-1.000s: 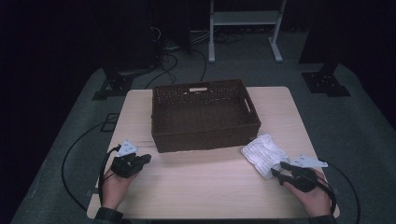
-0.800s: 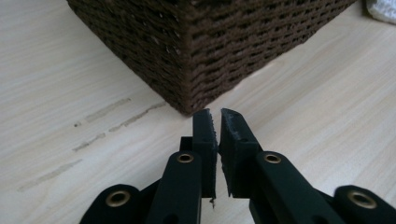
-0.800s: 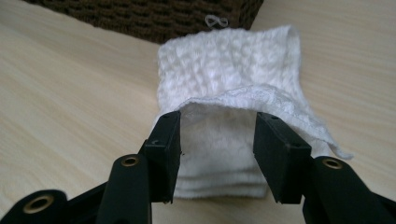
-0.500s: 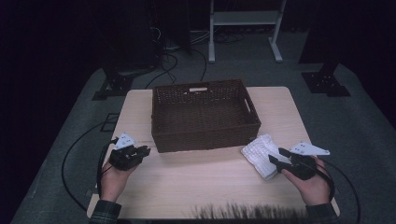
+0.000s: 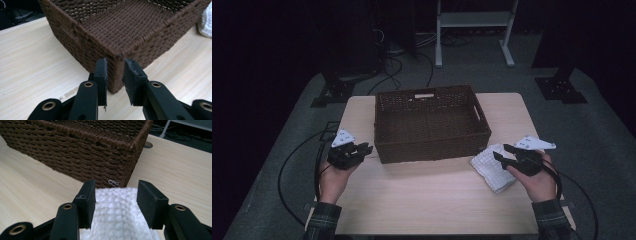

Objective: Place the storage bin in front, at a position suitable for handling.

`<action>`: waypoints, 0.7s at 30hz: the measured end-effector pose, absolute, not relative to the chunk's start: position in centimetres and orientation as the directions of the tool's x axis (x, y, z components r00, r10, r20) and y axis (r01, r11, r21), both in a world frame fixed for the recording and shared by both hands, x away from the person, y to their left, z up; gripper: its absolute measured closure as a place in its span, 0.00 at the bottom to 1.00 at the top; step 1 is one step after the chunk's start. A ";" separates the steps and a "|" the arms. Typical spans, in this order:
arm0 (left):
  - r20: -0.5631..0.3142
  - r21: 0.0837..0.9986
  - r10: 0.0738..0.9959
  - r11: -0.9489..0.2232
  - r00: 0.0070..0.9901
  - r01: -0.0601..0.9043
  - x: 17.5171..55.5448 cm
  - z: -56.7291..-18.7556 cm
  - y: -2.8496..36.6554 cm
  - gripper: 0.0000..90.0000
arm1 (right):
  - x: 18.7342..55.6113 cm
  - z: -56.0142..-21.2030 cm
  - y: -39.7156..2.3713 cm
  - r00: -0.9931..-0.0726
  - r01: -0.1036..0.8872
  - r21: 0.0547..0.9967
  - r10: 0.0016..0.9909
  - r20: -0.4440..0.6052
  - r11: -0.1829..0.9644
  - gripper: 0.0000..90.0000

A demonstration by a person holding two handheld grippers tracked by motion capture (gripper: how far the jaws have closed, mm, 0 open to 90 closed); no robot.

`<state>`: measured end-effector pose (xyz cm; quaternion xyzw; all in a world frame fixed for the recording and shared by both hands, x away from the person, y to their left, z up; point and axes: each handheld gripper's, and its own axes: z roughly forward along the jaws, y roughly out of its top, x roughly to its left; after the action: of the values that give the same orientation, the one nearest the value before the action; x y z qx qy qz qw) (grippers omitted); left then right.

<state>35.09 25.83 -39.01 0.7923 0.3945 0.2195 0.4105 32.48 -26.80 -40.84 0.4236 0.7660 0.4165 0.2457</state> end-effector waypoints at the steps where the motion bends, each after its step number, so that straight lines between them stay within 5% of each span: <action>1: 0.025 0.822 0.804 -0.354 0.594 0.445 35.3 -38.9 25.9 0.80 | 32.7 -40.8 -26.8 -0.521 0.444 0.846 0.853 -0.024 0.296 0.54; 21: -0.049 0.819 0.795 -0.314 0.605 0.480 39.7 -39.1 24.8 0.73 | 34.6 -40.9 -26.9 -0.501 0.459 0.841 0.865 -0.022 0.287 0.54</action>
<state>39.75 24.83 -39.10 0.7891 0.4039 0.1858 0.4239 34.65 -26.91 -40.95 0.4336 0.7631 0.4102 0.2477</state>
